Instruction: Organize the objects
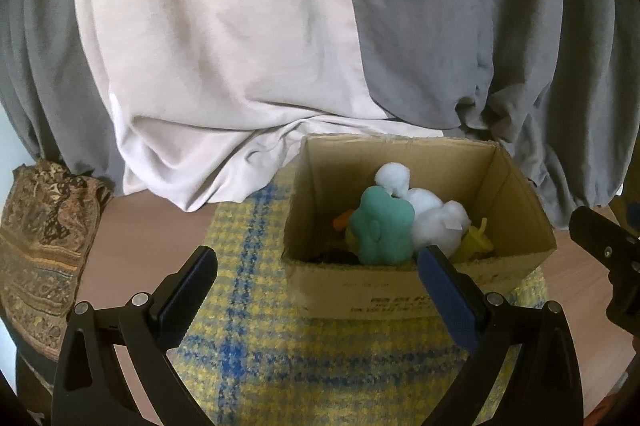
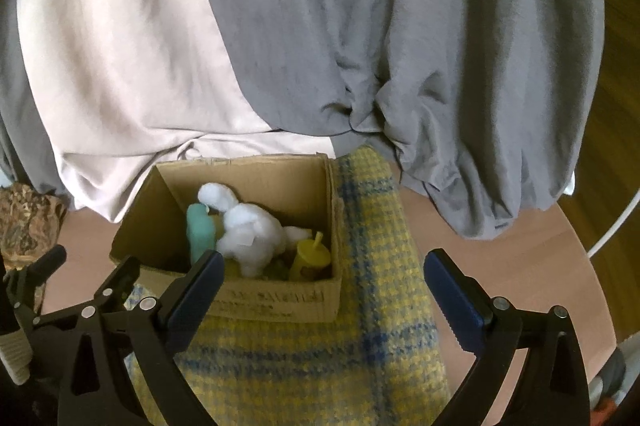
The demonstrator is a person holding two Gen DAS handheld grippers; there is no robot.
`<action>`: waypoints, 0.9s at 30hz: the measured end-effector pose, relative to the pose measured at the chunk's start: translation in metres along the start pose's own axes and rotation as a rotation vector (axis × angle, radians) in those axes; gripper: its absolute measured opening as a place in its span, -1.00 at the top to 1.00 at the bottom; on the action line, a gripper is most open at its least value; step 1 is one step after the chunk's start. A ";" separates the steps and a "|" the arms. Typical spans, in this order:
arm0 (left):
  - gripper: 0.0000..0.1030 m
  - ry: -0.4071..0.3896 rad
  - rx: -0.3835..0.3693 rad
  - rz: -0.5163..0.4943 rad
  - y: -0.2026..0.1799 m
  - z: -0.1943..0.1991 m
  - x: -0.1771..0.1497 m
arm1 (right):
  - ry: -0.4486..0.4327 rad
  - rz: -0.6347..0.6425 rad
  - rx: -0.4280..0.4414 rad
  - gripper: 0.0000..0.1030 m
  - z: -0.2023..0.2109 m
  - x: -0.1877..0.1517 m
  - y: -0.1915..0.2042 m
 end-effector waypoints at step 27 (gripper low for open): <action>-0.99 0.019 0.034 0.070 0.029 0.043 -0.081 | 0.080 -0.065 0.024 -0.96 0.024 -0.097 -0.002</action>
Point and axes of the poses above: each gripper's, at about its wrist camera, not at the fingertips, and z roughly against the way its jaws point, y to its left, x to its top, the point moved 7 cm from there along -z, roughly the way its jaws point, and after that the axes turned 11 degrees about z, right-handed, at the moved point
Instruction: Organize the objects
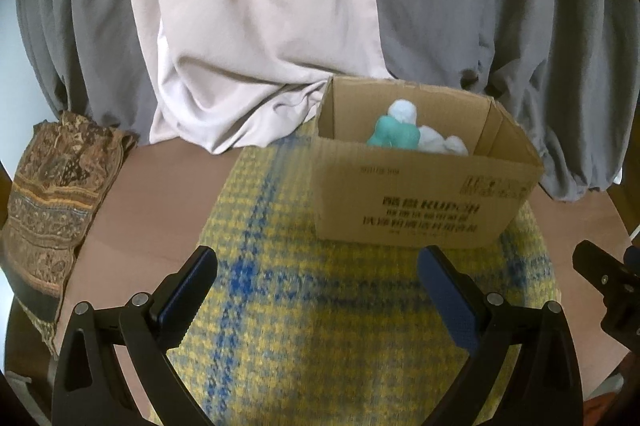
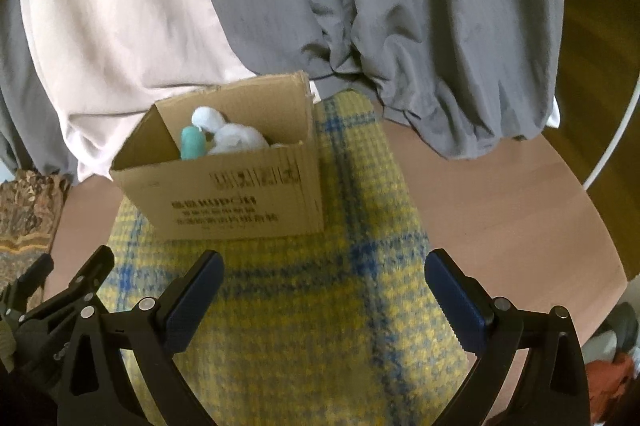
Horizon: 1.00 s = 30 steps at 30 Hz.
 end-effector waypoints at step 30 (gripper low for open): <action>-0.99 0.123 0.020 0.000 0.032 0.007 -0.093 | 0.092 0.006 0.042 -0.96 0.000 -0.093 0.015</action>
Point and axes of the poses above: each gripper's, at about its wrist camera, not at the fingertips, and z roughly against the way its jaws point, y to its left, x to its top, the point moved 7 cm from there along -z, roughly the way its jaws point, and after that the axes turned 11 degrees about z, right-handed, at the moved point
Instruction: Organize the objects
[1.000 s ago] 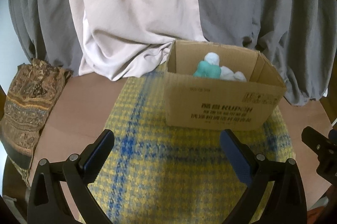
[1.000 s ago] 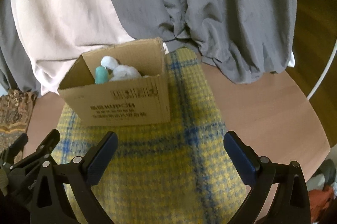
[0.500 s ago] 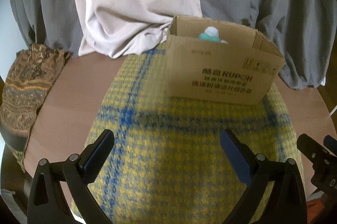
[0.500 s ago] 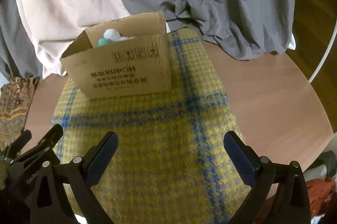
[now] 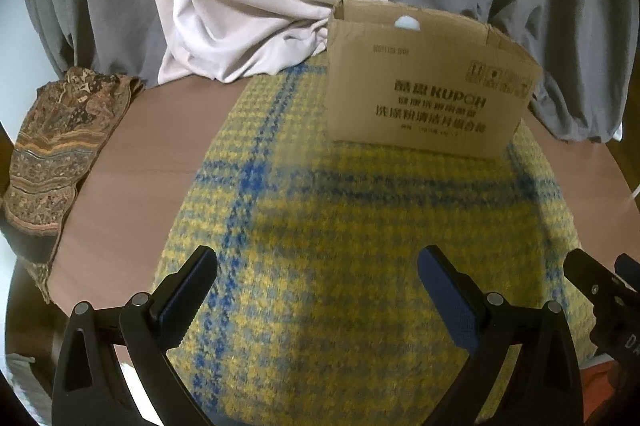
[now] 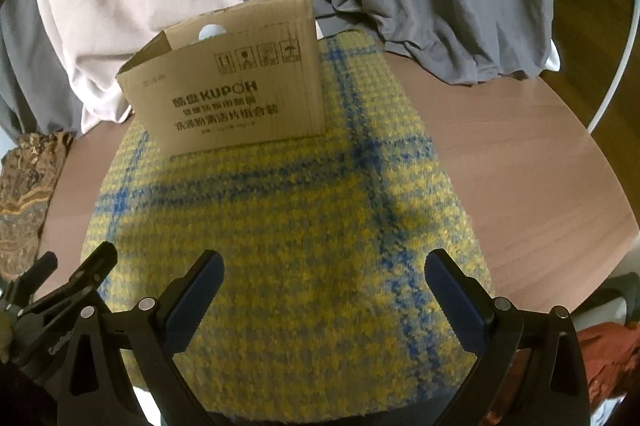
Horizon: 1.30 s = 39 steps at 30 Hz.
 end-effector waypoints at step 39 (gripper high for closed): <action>-0.99 0.011 0.017 -0.045 -0.006 0.002 -0.012 | 0.010 -0.008 -0.009 -0.96 -0.001 -0.009 -0.007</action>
Point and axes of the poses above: each gripper's, at about its wrist camera, not at the fingertips, and z roughly against the way its jaws point, y to its left, x to its top, the point moved 7 cm from there along -z, roughly the way its jaws point, and after that the axes turned 11 degrees about z, right-handed, at the moved point
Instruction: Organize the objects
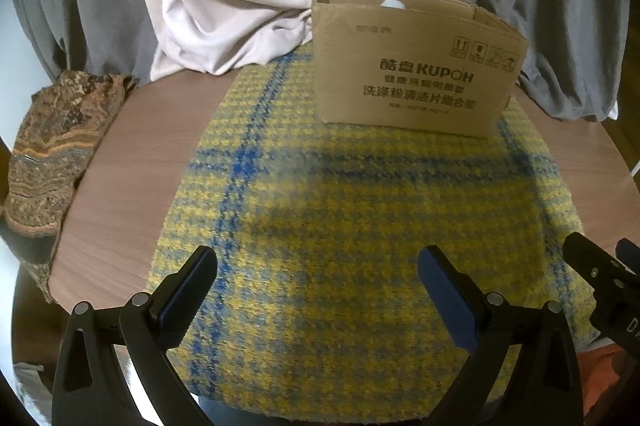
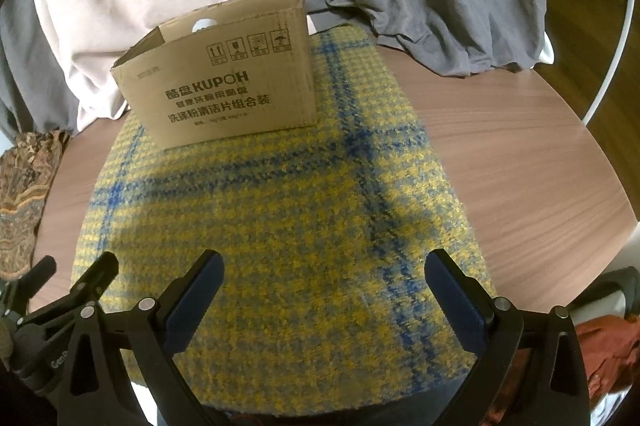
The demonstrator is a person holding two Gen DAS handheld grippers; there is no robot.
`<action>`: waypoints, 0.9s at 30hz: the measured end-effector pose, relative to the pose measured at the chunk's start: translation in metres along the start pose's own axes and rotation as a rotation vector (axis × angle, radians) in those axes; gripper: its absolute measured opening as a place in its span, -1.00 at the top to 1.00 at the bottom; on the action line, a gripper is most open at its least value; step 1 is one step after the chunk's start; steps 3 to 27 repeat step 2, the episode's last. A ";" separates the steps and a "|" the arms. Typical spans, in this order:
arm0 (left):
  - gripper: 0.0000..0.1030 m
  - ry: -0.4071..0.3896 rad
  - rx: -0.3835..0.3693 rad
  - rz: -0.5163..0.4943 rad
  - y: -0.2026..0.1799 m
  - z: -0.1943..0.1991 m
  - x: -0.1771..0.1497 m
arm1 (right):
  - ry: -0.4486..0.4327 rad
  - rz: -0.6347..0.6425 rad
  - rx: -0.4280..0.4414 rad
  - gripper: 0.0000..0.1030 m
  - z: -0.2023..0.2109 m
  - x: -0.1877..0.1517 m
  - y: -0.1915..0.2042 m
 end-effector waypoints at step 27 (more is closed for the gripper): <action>-0.99 0.001 -0.001 0.001 0.001 0.000 0.000 | 0.001 -0.005 0.002 -0.96 0.000 0.001 0.000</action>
Point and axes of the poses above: each gripper's, at about its wrist camera, not at the fingertips, and z roughly against the way its jaws point, y to its left, x to its top, the point moved 7 cm from there along -z, roughly the way its jaws point, and after that the axes turned 11 degrees about z, right-handed, at the moved point
